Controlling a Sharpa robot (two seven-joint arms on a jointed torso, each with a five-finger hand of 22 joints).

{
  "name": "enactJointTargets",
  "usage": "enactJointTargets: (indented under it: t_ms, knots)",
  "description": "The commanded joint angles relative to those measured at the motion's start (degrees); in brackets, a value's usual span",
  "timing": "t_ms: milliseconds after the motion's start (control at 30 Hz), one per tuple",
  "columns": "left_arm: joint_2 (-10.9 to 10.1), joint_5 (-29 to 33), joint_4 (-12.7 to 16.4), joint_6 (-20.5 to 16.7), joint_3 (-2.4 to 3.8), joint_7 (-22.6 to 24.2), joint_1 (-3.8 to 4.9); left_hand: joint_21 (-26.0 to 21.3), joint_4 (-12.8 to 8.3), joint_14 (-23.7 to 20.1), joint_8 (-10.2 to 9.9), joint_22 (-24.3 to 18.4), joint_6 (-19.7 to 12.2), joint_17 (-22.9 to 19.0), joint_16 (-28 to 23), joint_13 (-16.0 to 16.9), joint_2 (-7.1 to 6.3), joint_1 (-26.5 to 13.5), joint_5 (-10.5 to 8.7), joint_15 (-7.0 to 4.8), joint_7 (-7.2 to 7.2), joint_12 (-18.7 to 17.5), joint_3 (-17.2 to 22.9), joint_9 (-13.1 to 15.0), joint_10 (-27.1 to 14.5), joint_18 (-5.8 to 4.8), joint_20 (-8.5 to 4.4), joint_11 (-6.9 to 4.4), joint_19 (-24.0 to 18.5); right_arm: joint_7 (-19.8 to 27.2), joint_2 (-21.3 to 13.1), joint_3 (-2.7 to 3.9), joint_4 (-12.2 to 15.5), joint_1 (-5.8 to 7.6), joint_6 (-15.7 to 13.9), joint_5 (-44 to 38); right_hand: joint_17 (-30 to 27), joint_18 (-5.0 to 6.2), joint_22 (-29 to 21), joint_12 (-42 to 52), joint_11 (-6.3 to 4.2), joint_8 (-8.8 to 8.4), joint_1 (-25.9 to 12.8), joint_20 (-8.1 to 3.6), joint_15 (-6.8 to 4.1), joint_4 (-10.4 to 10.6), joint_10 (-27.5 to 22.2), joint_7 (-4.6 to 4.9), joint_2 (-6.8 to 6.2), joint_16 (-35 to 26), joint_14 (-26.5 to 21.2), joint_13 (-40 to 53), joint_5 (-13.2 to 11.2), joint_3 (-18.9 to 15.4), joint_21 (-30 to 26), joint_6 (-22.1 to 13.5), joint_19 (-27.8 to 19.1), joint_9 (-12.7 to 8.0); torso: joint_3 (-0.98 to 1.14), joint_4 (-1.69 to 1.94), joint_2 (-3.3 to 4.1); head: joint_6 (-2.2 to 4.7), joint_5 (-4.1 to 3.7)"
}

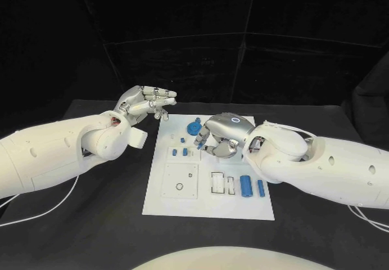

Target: Assemble the parts on the task board

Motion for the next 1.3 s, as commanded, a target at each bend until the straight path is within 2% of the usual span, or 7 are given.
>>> enactJointTargets:
  t_ms: [33, 133, 200, 233, 533, 1100, 1300]
  knots:
    - [0.3, 0.2, -0.2, 0.6, 0.05, 1.1, 0.1, -0.3, 0.0, -0.3, 0.0, -0.1, -0.5, -0.1, -0.4, 0.1, 0.23, -0.1, 0.07, -0.05, -0.03, 0.3, -0.4, -0.1, -0.3, 0.73, 0.13, -0.14, -0.4, 0.9, 1.6, -0.53, -1.3, -0.74, 3.4, -0.5, -0.1, -0.26, -0.1, -0.3, 0.37, -0.25, 0.1, 0.06, -0.2, -0.3, 0.0, 0.49, -0.25, 0.2, 1.7, -0.1, 0.4, 0.0, 0.3, 0.1, 0.2, 0.0, 0.08, -0.02, 0.05, -0.35, 0.75]
    - [0.4, 0.2, -0.3, 0.7, 0.05, 1.1, 0.1, -0.4, 0.0, -0.3, 0.0, -0.1, -0.6, -0.1, -0.4, 0.1, 0.26, 0.0, 0.07, -0.05, -0.03, 0.3, -0.4, -0.1, -0.4, 0.73, 0.14, -0.14, -0.4, 1.0, 2.8, -0.86, -2.3, -1.69, 4.5, -0.9, -0.1, -0.27, 0.0, -0.3, 0.39, -0.28, 0.1, 0.07, -0.19, -0.3, -0.1, 0.51, -0.26, 0.3, 1.7, -0.1, 0.4, 0.0, 0.3, 0.1, 0.2, 0.0, 0.09, -0.19, 0.02, -0.61, 1.23]
    - [0.4, 0.2, -0.3, 0.7, 0.05, 1.1, 0.1, -0.4, 0.0, -0.3, 0.0, -0.1, -0.6, -0.1, -0.4, 0.1, 0.26, 0.0, 0.07, -0.05, -0.03, 0.3, -0.4, -0.1, -0.4, 0.73, 0.14, -0.14, -0.4, 1.1, 3.6, -1.0, -2.9, -2.4, 5.1, -1.3, -0.1, -0.27, 0.0, -0.3, 0.39, -0.28, 0.1, 0.07, -0.19, -0.3, -0.1, 0.52, -0.27, 0.3, 1.7, -0.1, 0.4, 0.0, 0.3, 0.0, 0.2, 0.0, 0.01, -0.18, -0.04, -0.78, 1.38]
    - [0.5, 0.2, -0.3, 0.7, 0.05, 1.1, 0.1, -0.4, 0.0, -0.3, 0.0, -0.1, -0.6, -0.1, -0.4, 0.1, 0.26, 0.0, 0.07, -0.05, -0.03, 0.3, -0.4, -0.1, -0.4, 0.73, 0.14, -0.14, -0.4, 1.1, 4.1, -1.07, -3.3, -2.86, 5.4, -1.6, -0.1, -0.28, 0.0, -0.3, 0.4, -0.3, 0.0, 0.07, -0.18, -0.3, -0.1, 0.53, -0.27, 0.3, 1.7, -0.1, 0.4, 0.0, 0.3, 0.0, 0.2, 0.0, 0.04, -0.21, -0.04, -0.88, 1.54]
    - [0.6, 0.2, -0.3, 0.9, 0.05, 1.1, 0.1, -0.4, 0.0, -0.3, 0.0, -0.1, -0.6, -0.1, -0.4, 0.1, 0.26, 0.0, 0.07, -0.05, -0.03, 0.3, -0.4, -0.1, -0.4, 0.73, 0.14, -0.14, -0.4, 1.2, 6.1, -1.2, -4.9, -4.63, 6.5, -2.8, -0.2, -0.27, 0.0, -0.4, 0.44, -0.36, 0.0, 0.09, -0.16, -0.3, -0.1, 0.57, -0.29, 0.2, 1.7, -0.1, 0.4, 0.0, 0.3, 0.0, 0.2, -0.1, 0.11, -0.2, -0.05, -1.31, 2.09]
    - [0.6, 0.2, -0.6, 0.9, 0.05, 0.8, 0.1, -0.4, -0.1, -0.4, 0.0, -0.1, -0.6, -0.2, -0.4, 0.1, 0.26, 0.1, 0.07, -0.04, -0.02, 0.4, -0.5, -0.1, -0.5, 0.74, 0.15, -0.12, -0.4, 1.8, 6.6, -1.23, -4.8, -5.26, 7.2, -4.0, -0.2, -0.28, 0.0, -0.4, 0.47, -0.41, 0.0, 0.11, -0.12, -0.3, -0.1, 0.61, -0.3, 0.3, 1.7, -0.1, 0.4, -0.1, 0.4, -0.1, 0.2, -0.1, 0.1, -0.21, -0.07, -2.0, 2.55]
    - [0.6, 0.2, -0.6, 1.0, 0.05, 0.7, 0.1, -0.4, -0.1, -0.4, 0.0, -0.1, -0.6, -0.2, -0.4, 0.1, 0.26, 0.1, 0.07, -0.04, -0.02, 0.4, -0.5, -0.1, -0.5, 0.74, 0.15, -0.12, -0.4, 1.6, 6.7, -1.23, -5.0, -5.29, 7.8, -4.3, -0.2, -0.28, 0.0, -0.4, 0.47, -0.41, 0.0, 0.11, -0.12, -0.3, -0.1, 0.61, -0.3, 0.3, 1.7, -0.1, 0.4, -0.1, 0.4, -0.1, 0.2, -0.1, 0.12, -0.22, -0.06, -2.0, 2.55]
